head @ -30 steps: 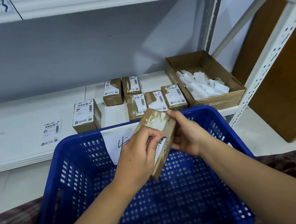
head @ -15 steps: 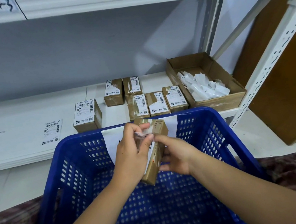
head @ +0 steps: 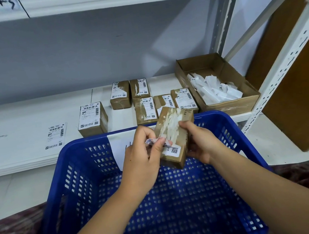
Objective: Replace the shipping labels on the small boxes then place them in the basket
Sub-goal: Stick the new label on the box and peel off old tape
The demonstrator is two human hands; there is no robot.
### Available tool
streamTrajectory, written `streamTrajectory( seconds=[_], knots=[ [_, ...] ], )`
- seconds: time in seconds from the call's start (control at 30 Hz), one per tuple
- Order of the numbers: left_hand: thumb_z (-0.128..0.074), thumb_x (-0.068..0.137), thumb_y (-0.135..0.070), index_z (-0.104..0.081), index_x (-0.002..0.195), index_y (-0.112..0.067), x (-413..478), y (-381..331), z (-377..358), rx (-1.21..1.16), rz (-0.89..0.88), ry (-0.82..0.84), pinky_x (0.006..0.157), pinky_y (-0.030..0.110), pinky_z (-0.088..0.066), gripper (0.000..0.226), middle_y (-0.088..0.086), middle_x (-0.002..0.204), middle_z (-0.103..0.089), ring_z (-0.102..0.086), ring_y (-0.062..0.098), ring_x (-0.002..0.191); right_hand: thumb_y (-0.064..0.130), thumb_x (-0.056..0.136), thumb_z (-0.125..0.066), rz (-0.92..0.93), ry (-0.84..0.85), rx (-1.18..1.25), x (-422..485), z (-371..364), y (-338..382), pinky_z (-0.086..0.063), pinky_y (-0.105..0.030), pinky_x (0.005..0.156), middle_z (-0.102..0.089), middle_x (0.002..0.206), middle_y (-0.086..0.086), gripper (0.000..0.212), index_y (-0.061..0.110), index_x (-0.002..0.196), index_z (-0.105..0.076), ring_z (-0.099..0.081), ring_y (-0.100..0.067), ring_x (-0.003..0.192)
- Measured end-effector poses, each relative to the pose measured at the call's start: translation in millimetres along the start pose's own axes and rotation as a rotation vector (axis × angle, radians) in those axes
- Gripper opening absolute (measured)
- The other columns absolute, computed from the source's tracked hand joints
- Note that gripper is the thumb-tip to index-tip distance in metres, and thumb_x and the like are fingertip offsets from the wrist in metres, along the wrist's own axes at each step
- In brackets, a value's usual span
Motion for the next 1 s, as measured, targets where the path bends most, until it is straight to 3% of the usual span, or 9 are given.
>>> streamTrajectory(
  seconds=[0.13,0.4,0.6,0.83,1.0],
  knots=[
    [-0.054,0.092,-0.026,-0.041,0.081,-0.029,3.3,-4.0,4.6,-0.064,0.053,-0.065,0.062,0.050,-0.049,0.018,-0.010,0.080,-0.067,-0.065,0.021,0.077,0.035,0.089,-0.066,-0.012,-0.023,0.038,0.7,1.6,2.6,-0.055,-0.035,0.066,-0.074,0.098,-0.008,0.031,0.011,0.109,-0.065,-0.069,-0.025,0.091],
    [-0.052,0.093,-0.020,-0.039,0.078,-0.023,-2.6,-4.5,-2.4,-0.061,0.040,0.015,0.073,0.042,-0.052,0.020,-0.017,0.077,-0.070,-0.066,0.004,0.078,0.034,0.091,-0.064,-0.008,-0.078,0.005,11.0,4.5,0.2,-0.055,-0.032,0.059,-0.074,0.096,-0.010,0.032,0.007,0.109,-0.064,-0.071,-0.025,0.086],
    [-0.052,0.094,-0.032,-0.040,0.080,-0.030,-6.4,4.2,-8.3,0.019,0.017,0.021,0.065,0.050,-0.050,0.018,-0.007,0.078,-0.069,-0.064,0.021,0.074,0.034,0.088,-0.066,-0.003,-0.136,-0.026,24.9,12.5,-7.1,-0.058,-0.036,0.068,-0.075,0.096,-0.011,0.037,0.005,0.111,-0.065,-0.072,-0.027,0.088],
    [-0.053,0.093,-0.023,-0.039,0.077,-0.028,-11.1,3.6,-15.4,0.071,0.005,0.034,0.050,0.042,-0.037,0.022,0.002,0.069,-0.062,-0.045,0.014,0.047,0.032,0.089,-0.067,-0.049,-0.175,0.009,31.2,21.2,-16.8,-0.056,-0.030,0.055,-0.073,0.097,-0.013,0.038,0.002,0.111,-0.062,-0.072,-0.027,0.082],
    [-0.053,0.093,-0.024,-0.039,0.076,-0.030,-11.7,4.8,-15.5,0.064,0.051,0.030,0.050,0.042,-0.038,0.023,0.010,0.067,-0.062,-0.042,0.013,0.047,0.033,0.087,-0.069,-0.038,-0.199,-0.003,38.3,30.1,-19.2,-0.059,-0.039,0.072,-0.071,0.102,-0.013,0.044,0.003,0.118,-0.059,-0.070,-0.029,0.089]
  ],
)
Point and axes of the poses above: each hand's wrist, its own x-axis towards the middle knuckle, its own z-axis out of the back of the hand, y = z × x, the point moved 3 cm from there along x, towards the middle knuckle
